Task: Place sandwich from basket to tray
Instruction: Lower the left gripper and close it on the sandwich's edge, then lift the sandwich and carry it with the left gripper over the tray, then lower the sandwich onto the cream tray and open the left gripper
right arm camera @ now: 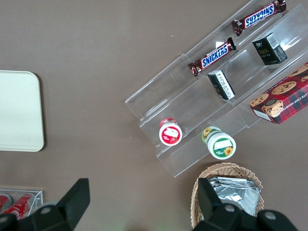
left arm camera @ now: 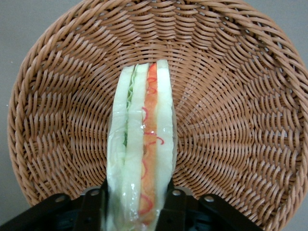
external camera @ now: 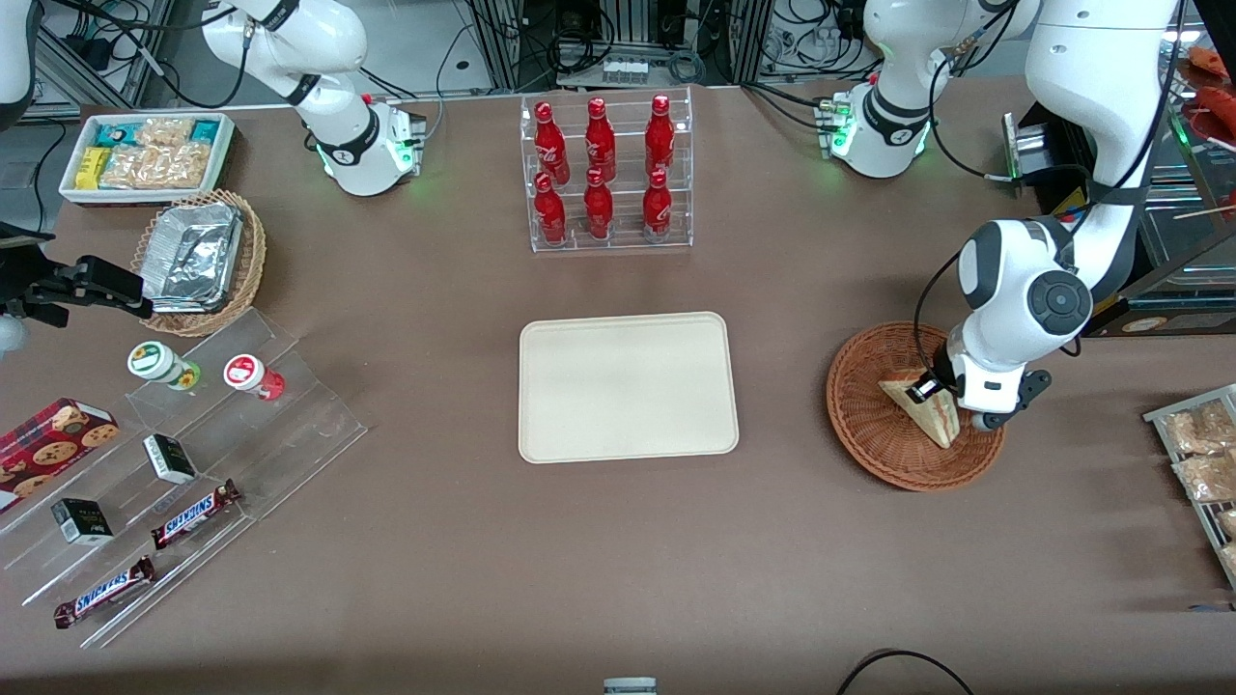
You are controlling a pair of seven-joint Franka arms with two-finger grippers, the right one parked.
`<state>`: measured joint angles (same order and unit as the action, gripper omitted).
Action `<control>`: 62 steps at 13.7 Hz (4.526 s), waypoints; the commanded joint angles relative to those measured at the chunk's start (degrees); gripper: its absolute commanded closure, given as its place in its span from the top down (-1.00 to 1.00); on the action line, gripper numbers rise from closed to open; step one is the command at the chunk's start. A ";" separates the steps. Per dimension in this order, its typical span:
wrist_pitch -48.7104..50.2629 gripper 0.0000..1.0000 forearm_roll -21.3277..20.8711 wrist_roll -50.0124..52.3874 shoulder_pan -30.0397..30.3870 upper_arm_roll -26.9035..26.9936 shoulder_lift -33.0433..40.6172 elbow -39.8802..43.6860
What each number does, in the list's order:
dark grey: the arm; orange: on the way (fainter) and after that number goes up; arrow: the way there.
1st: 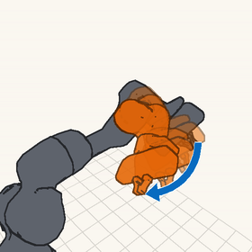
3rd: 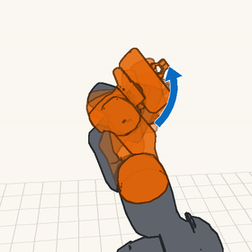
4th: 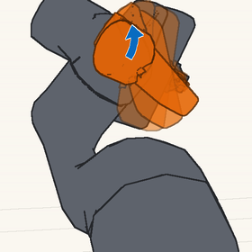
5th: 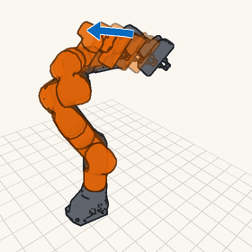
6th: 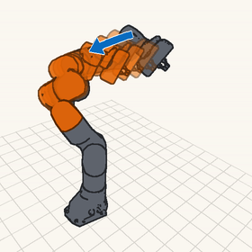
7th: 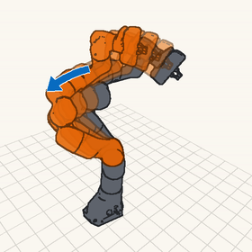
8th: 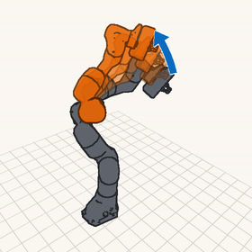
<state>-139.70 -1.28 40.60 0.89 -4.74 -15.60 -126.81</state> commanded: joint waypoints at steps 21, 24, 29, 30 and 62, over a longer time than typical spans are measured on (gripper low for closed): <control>20.35 -1.00 0.58 4.40 -36.12 -0.44 -14.43 35.38; 20.35 -1.00 0.66 4.22 -39.81 -0.53 -20.23 41.45; 22.72 -1.00 2.86 5.10 -42.55 -0.53 -26.66 48.93; 23.77 -1.00 2.95 5.02 -42.55 -0.53 -27.37 50.07; 41.18 1.00 1.89 0.80 -37.99 1.30 -17.63 58.44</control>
<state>-100.69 0.78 42.75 -38.12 -4.79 -36.74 -66.66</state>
